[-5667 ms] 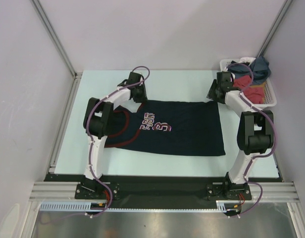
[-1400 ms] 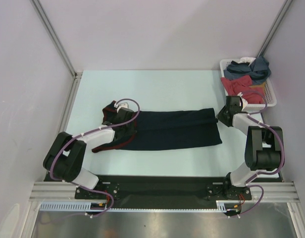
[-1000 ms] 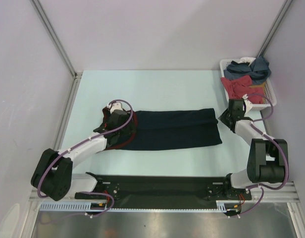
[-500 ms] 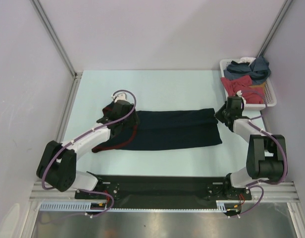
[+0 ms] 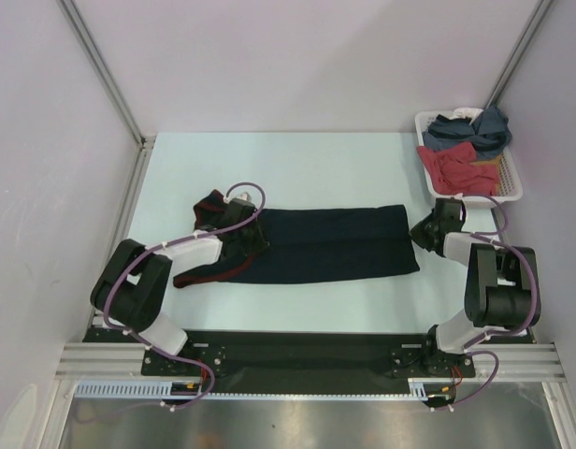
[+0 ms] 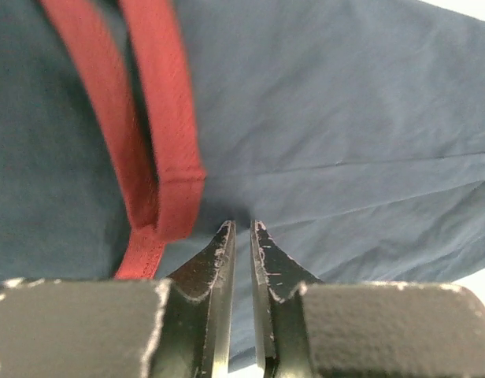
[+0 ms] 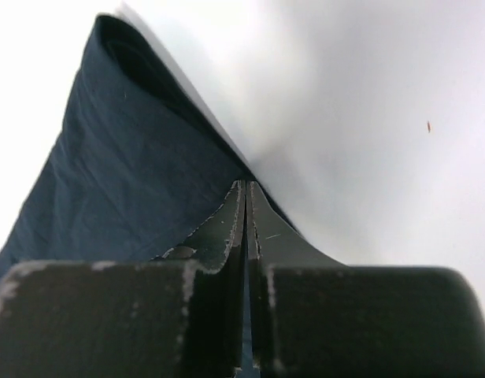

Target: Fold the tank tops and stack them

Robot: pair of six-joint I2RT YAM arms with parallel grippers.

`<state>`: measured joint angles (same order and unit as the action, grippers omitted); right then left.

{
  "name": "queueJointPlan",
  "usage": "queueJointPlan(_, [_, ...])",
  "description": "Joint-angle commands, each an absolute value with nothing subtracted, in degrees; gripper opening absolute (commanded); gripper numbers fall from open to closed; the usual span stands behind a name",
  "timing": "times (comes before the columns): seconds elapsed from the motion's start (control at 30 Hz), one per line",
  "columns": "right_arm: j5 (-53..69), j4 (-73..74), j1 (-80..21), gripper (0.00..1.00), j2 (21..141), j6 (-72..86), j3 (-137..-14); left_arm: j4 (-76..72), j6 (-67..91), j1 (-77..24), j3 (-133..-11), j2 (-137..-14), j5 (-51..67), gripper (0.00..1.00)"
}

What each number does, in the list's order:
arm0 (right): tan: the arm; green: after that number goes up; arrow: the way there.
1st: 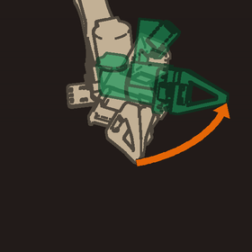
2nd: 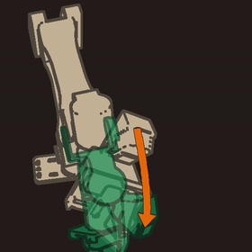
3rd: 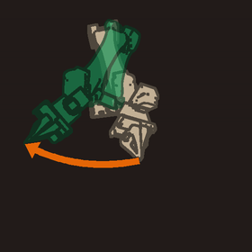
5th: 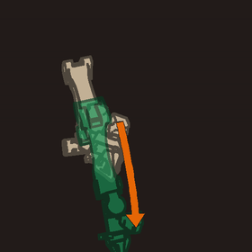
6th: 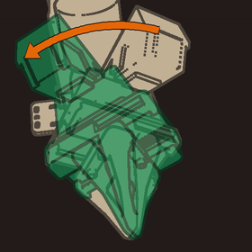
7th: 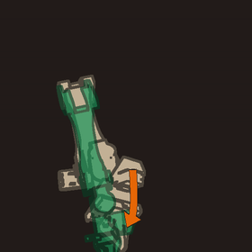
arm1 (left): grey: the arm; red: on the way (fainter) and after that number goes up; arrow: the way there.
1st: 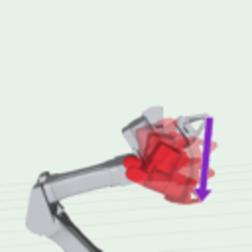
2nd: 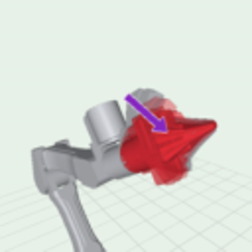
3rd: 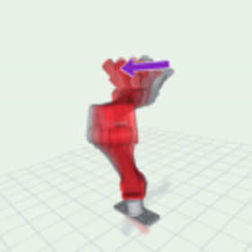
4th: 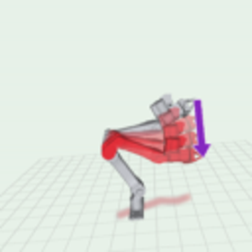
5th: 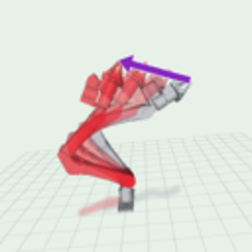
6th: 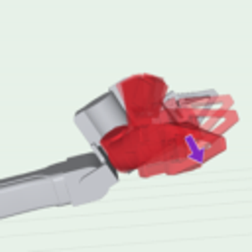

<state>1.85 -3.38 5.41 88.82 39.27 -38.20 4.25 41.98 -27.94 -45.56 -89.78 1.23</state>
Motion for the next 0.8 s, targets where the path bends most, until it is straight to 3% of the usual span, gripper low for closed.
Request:
queueJointPlan(0.0, [2.9,-4.1,7.0,0.0,91.0,40.6,-39.6,0.2,47.8,-27.6,-43.6,-90.4,4.5,0.17])
queueJointPlan(0.17, [2.8,-3.8,7.6,0.0,89.7,40.5,-40.1,-1.5,48.3,-27.1,-42.1,-89.0,4.0,0.15])
queueJointPlan(0.3, [0.4,-2.1,7.7,0.0,87.1,39.1,-40.8,2.1,45.3,-27.1,-42.7,-84.7,0.2,0.21])
queueJointPlan(0.33, [0.1,-1.9,7.7,0.07,86.5,38.1,-40.8,3.0,44.6,-27.1,-43.1,-83.9,-2.4,0.25])
queueJointPlan(0.37, [0.1,-1.9,7.6,0.26,85.3,37.5,-40.8,5.1,43.3,-27.1,-43.6,-81.8,-3.7,0.27])
queueJointPlan(0.47, [-2.9,-2.0,7.1,0.49,83.2,34.9,-41.1,9.6,41.6,-26.9,-45.1,-78.3,-7.9,0.33])
queueJointPlan(0.53, [-3.6,-1.5,5.9,0.58,83.5,32.2,-42.4,11.3,41.1,-25.7,-45.4,-77.0,-8.3,0.35])
queueJointPlan(0.63, [-2.9,-0.4,3.0,0.61,86.9,29.8,-46.3,10.9,40.9,-21.6,-43.7,-74.0,-5.9,0.39])
queueJointPlan(0.77, [-4.0,4.1,0.6,0.6,92.7,28.0,-51.6,10.5,39.7,-14.2,-41.7,-70.0,-3.3,0.61])
